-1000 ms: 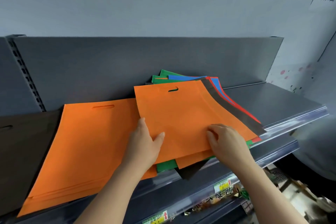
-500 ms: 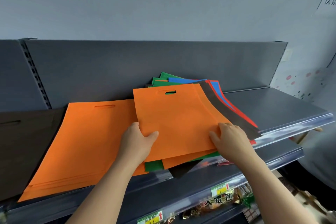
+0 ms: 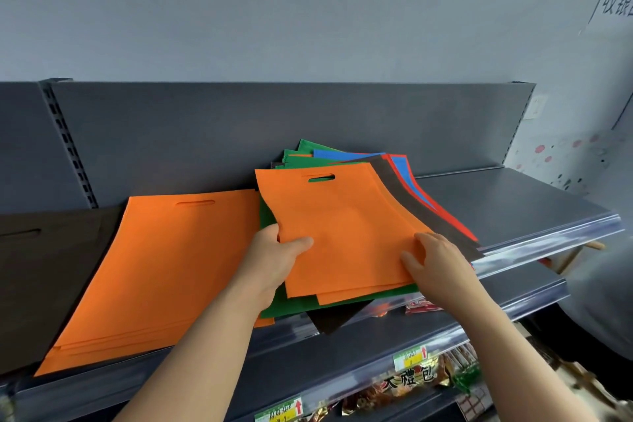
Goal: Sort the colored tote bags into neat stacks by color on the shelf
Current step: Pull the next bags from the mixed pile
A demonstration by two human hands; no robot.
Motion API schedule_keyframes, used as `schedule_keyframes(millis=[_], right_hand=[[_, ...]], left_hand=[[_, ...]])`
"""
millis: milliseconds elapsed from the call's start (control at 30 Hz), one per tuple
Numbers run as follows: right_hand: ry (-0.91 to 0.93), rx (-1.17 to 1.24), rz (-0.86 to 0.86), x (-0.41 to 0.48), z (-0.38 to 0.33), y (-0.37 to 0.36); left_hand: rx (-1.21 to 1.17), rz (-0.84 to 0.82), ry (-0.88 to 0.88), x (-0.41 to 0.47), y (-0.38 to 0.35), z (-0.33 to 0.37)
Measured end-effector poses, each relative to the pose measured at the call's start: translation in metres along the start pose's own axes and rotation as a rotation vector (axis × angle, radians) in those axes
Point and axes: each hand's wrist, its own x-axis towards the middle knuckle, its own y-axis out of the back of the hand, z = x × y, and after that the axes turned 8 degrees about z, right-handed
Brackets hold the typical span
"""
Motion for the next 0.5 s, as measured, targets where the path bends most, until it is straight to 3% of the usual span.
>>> schedule_keyframes(millis=[300, 400, 500], right_hand=[[-0.125, 0.106, 0.069, -0.007, -0.013, 0.018], [-0.151, 0.175, 0.087, -0.012, -0.026, 0.015], [-0.195, 0.258, -0.012, -0.020, -0.042, 0.007]], left_hand=[[-0.269, 0.049, -0.241, -0.007, 0.028, 0.028], [-0.299, 0.085, -0.227, -0.008, 0.054, 0.026], [-0.268, 0.081, -0.151, -0.007, 0.075, 0.016]])
